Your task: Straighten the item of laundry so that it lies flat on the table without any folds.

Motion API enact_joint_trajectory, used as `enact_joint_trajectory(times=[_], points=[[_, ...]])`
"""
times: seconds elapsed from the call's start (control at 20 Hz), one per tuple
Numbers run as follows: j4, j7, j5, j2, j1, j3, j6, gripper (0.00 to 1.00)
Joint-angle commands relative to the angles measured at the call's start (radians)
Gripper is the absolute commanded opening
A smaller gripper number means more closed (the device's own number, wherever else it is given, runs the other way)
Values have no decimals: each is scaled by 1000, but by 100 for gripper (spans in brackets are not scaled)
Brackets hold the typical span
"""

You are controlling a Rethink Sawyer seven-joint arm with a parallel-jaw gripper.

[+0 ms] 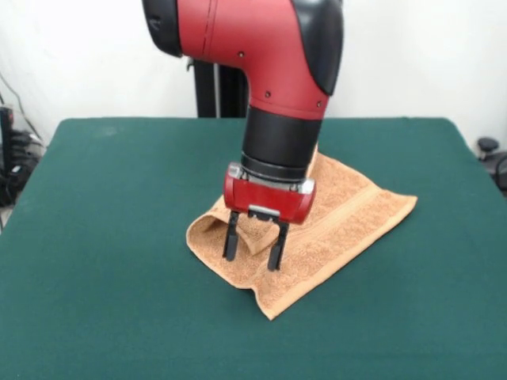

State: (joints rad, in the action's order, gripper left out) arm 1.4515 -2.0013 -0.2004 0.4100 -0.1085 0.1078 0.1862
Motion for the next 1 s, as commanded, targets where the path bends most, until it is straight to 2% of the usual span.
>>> enact_joint_trajectory(times=[0.05, 0.75, 1.0], points=[[105, -69, -2, -6, -6, -117, 53, 100], [105, -70, -38, -66, -30, -124, -42, 100], [141, -72, -47, -56, -32, -128, -51, 100]])
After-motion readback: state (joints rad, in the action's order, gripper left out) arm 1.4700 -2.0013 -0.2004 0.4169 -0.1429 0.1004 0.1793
